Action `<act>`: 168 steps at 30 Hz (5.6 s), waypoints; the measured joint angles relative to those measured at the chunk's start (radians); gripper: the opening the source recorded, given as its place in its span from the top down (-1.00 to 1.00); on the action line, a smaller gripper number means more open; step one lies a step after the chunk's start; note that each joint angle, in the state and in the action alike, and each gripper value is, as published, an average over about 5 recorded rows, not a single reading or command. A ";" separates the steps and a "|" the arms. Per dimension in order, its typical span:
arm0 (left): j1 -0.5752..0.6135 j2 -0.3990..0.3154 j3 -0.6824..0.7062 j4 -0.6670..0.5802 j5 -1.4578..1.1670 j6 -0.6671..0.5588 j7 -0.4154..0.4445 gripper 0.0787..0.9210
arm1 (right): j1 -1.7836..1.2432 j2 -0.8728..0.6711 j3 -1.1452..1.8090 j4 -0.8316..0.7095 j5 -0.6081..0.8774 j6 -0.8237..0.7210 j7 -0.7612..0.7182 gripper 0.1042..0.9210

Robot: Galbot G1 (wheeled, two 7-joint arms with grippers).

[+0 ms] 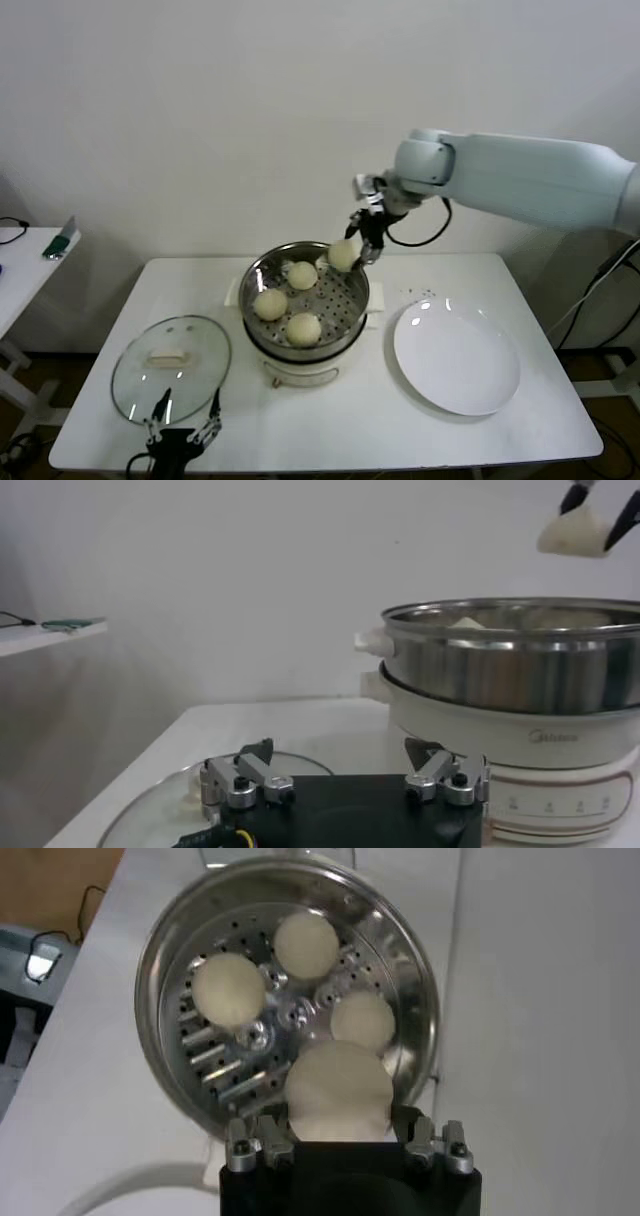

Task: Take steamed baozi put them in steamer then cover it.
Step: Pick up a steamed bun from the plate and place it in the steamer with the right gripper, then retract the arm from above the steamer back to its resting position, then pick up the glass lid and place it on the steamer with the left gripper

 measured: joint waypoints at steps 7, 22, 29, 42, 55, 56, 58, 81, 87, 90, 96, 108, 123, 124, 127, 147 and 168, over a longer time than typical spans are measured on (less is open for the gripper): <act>-0.002 0.003 -0.001 0.003 -0.002 0.000 0.001 -0.77 | -0.060 0.048 -0.008 -0.004 -0.030 -0.022 0.031 -0.41; -0.006 0.004 0.001 0.006 -0.004 0.003 0.003 -0.77 | -0.150 0.077 -0.014 -0.024 -0.115 -0.036 0.056 -0.44; -0.008 0.007 -0.002 0.005 -0.005 0.005 0.002 -0.77 | -0.151 0.076 -0.012 -0.033 -0.118 -0.022 0.054 -0.73; -0.026 0.033 -0.025 -0.008 0.004 0.013 0.002 -0.77 | -0.057 -0.020 0.051 -0.011 0.024 0.010 0.018 -0.76; -0.061 0.076 -0.048 -0.023 0.052 -0.019 0.027 -0.77 | -0.298 -0.333 0.425 0.063 0.103 0.025 0.399 -0.76; -0.065 0.078 -0.048 -0.020 0.054 -0.022 0.029 -0.77 | -0.338 -0.360 0.472 0.072 0.101 0.030 0.430 -0.76; -0.072 0.081 -0.047 -0.015 0.056 -0.026 0.032 -0.77 | -0.424 -0.412 0.570 0.093 0.097 0.039 0.490 -0.76; -0.096 0.115 -0.075 0.030 0.165 -0.055 -0.015 -0.77 | -1.805 -0.377 1.896 0.292 -0.115 0.337 0.731 -0.76; -0.097 0.141 -0.073 0.056 0.310 -0.046 -0.111 -0.77 | -2.058 -0.250 2.023 0.298 -0.181 0.463 0.729 -0.76; -0.096 0.163 -0.072 0.077 0.433 -0.031 -0.182 -0.77 | -2.154 -0.190 2.060 0.298 -0.205 0.511 0.732 -0.76; -0.111 0.209 -0.066 0.146 0.720 0.013 -0.313 -0.77 | -2.270 -0.085 2.101 0.294 -0.244 0.581 0.738 -0.76; -0.225 0.235 -0.032 0.353 1.150 0.083 -0.429 -0.77 | -2.360 0.040 2.145 0.302 -0.307 0.657 0.746 -0.76; -0.425 0.262 0.015 0.599 1.297 0.129 -0.446 -0.77 | -2.411 0.099 2.182 0.307 -0.324 0.696 0.751 -0.76; -0.436 0.264 0.018 0.610 1.299 0.131 -0.446 -0.77 | -2.414 0.101 2.184 0.307 -0.325 0.698 0.751 -0.76; -0.469 0.272 0.024 0.643 1.304 0.131 -0.443 -0.74 | -2.420 0.108 2.189 0.307 -0.327 0.706 0.751 -0.76; -0.508 0.292 0.033 0.708 1.311 0.122 -0.426 0.58 | -2.421 0.135 2.197 0.306 -0.342 0.723 0.754 -0.76; -0.414 0.413 -0.005 0.321 1.128 0.318 -0.238 0.87 | -2.412 0.130 2.198 0.301 -0.373 0.715 0.775 -0.76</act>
